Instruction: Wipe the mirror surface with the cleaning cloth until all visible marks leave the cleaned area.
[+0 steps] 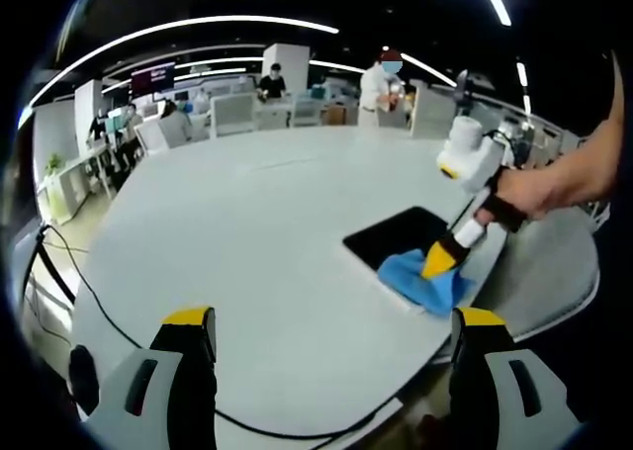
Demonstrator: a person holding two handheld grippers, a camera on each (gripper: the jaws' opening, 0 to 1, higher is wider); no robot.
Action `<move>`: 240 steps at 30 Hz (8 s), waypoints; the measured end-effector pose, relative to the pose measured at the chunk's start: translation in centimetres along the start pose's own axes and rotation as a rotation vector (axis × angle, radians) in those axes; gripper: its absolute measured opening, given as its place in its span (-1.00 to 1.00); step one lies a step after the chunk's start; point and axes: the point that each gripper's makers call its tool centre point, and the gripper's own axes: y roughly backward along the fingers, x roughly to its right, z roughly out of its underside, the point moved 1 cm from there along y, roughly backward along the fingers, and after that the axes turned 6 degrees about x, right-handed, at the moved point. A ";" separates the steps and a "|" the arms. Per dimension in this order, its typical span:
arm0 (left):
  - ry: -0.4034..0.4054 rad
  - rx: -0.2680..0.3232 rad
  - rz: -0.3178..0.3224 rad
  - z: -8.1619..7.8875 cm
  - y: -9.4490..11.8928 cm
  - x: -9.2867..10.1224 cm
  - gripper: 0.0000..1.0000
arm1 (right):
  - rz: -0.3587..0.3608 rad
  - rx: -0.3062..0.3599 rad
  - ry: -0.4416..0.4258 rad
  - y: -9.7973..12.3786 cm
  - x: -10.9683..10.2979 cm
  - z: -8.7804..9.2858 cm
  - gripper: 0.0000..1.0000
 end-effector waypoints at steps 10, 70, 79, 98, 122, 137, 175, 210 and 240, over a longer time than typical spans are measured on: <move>-0.004 -0.003 -0.001 -0.1 0.0 -0.1 0.99 | -0.003 -0.003 0.004 0.0 0.0 0.0 -1.00; -0.003 -0.014 -0.016 0.2 0.7 -0.6 0.99 | 0.018 0.005 -0.004 -1.9 1.5 -5.1 -1.00; -0.001 -0.017 -0.025 0.3 1.0 -1.0 0.99 | 0.022 0.015 0.002 -2.3 1.9 -6.6 -1.00; 0.009 -0.019 -0.035 0.5 1.4 -1.2 0.99 | 0.040 0.027 0.025 -3.0 2.9 -9.1 -1.00; 0.011 -0.015 -0.032 0.2 1.1 -1.1 0.99 | 0.002 0.031 0.024 -3.2 3.2 -9.6 -1.00; 0.006 -0.019 -0.044 0.1 1.6 -0.8 0.99 | 0.017 0.031 0.042 -2.7 4.3 -9.3 -1.00; 0.002 -0.001 -0.035 -0.4 1.1 0.1 0.99 | 0.078 0.055 0.058 -1.3 6.5 -8.8 -1.00; -0.033 0.018 -0.021 -1.7 0.5 1.1 0.99 | 0.069 0.037 0.049 0.1 4.7 -4.7 -1.00; -0.034 0.027 -0.023 -1.8 0.9 2.1 0.99 | 0.031 0.025 0.017 1.3 3.1 -1.0 -1.00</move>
